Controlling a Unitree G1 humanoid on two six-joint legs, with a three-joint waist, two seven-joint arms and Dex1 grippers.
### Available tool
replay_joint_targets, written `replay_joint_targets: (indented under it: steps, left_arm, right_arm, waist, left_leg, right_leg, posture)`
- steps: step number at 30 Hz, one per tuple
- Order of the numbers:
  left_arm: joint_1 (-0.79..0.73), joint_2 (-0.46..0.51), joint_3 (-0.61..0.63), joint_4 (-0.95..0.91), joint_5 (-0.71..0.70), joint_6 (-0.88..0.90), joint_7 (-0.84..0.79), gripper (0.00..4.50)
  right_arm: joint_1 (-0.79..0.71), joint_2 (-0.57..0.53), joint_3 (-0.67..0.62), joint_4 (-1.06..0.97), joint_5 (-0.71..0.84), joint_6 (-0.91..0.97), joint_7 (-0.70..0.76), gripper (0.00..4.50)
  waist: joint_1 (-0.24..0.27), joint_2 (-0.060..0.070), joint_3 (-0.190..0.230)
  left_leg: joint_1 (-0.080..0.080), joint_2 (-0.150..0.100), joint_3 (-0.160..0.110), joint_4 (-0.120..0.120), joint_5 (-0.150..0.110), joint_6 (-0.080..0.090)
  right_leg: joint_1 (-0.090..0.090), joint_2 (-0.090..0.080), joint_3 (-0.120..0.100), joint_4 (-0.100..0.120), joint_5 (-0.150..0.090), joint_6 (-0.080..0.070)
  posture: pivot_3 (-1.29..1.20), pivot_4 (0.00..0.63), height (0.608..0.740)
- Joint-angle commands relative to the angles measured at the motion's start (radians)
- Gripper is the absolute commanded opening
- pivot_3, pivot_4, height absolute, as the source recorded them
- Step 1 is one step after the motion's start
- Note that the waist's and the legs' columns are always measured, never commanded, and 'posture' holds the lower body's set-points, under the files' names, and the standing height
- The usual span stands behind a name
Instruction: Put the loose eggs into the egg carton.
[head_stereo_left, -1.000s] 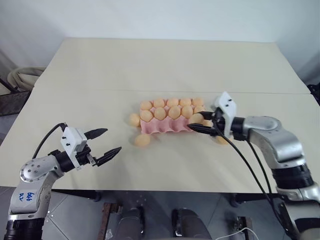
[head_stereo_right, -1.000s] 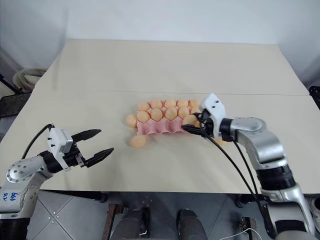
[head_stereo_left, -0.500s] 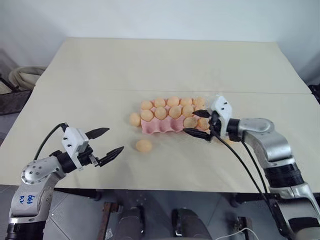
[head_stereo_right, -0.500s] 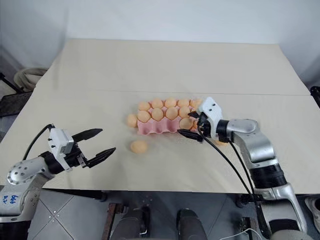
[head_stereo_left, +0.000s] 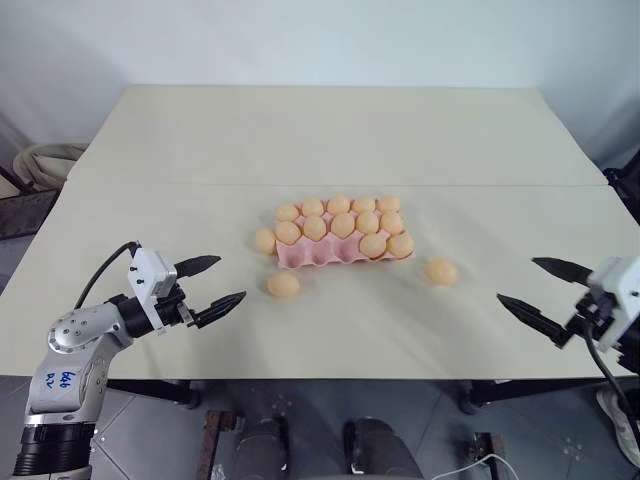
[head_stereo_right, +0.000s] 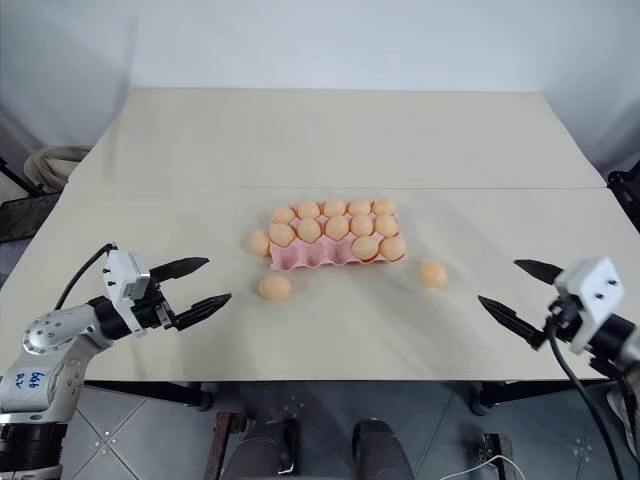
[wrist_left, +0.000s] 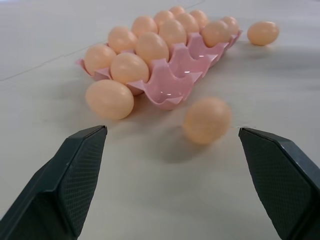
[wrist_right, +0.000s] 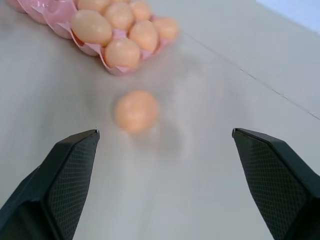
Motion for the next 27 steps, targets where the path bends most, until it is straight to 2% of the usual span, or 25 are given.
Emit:
replay_joint_targets:
  steps: [1, 7, 11, 14, 19, 27]
  left_arm:
    - [-0.022, 0.019, 0.013, 0.024, 0.007, -0.034, -0.019, 4.5]
    - [-0.043, 0.028, 0.015, 0.034, 0.004, -0.033, -0.025, 4.5]
    - [-0.039, 0.03, 0.022, 0.018, -0.009, -0.011, -0.021, 4.5]
    - [-0.039, 0.021, 0.014, -0.004, -0.011, -0.008, -0.016, 4.5]
    - [-0.057, 0.0, -0.021, -0.028, -0.004, -0.011, -0.009, 4.5]
    - [-0.031, -0.002, -0.017, -0.086, -0.02, 0.002, 0.004, 4.5]
  right_arm:
    - [0.031, 0.025, -0.047, -0.023, 0.029, -0.039, -0.015, 4.45]
    - [0.015, 0.039, 0.001, -0.011, 0.019, -0.054, -0.042, 4.45]
    - [-0.038, -0.018, 0.096, -0.017, 0.022, 0.058, -0.04, 4.45]
    - [-0.154, -0.057, 0.192, 0.007, 0.021, 0.224, -0.102, 4.45]
    - [-0.364, -0.053, 0.37, 0.125, -0.05, 0.307, -0.134, 4.45]
    - [-0.512, -0.025, 0.534, 0.245, -0.132, 0.346, -0.156, 4.45]
  waist:
    - [-0.001, 0.0, 0.0]
    - [0.002, 0.0, 0.0]
    - [0.001, 0.0, 0.0]
    - [-0.001, 0.0, 0.0]
    - [0.001, 0.001, 0.0]
    - [0.003, 0.001, 0.0]
  left_leg:
    - [0.0, 0.0, 0.0, 0.0, 0.0, 0.0]
    - [-0.001, 0.0, 0.0, -0.001, 0.0, 0.0]
    - [-0.003, 0.0, 0.0, -0.004, 0.0, 0.0]
    - [-0.004, 0.0, 0.0, -0.004, -0.001, 0.001]
    - [-0.004, 0.0, -0.001, -0.004, -0.001, 0.0]
    - [-0.007, 0.0, -0.001, -0.004, -0.001, 0.005]
  right_leg:
    - [0.0, 0.0, 0.0, 0.0, 0.0, 0.0]
    - [-0.001, -0.001, 0.0, -0.002, 0.0, -0.001]
    - [-0.003, -0.001, 0.0, -0.005, 0.0, -0.001]
    - [-0.004, -0.001, 0.0, -0.006, 0.0, -0.001]
    - [-0.004, -0.001, -0.001, -0.006, 0.0, -0.001]
    - [-0.006, -0.001, -0.002, -0.008, 0.0, -0.001]
  posture:
    - [0.0, 0.15, 0.74]
    - [0.0, 0.15, 0.74]
    - [0.0, 0.15, 0.74]
    - [0.0, 0.15, 0.74]
    - [0.0, 0.15, 0.74]
    - [0.0, 0.15, 0.74]
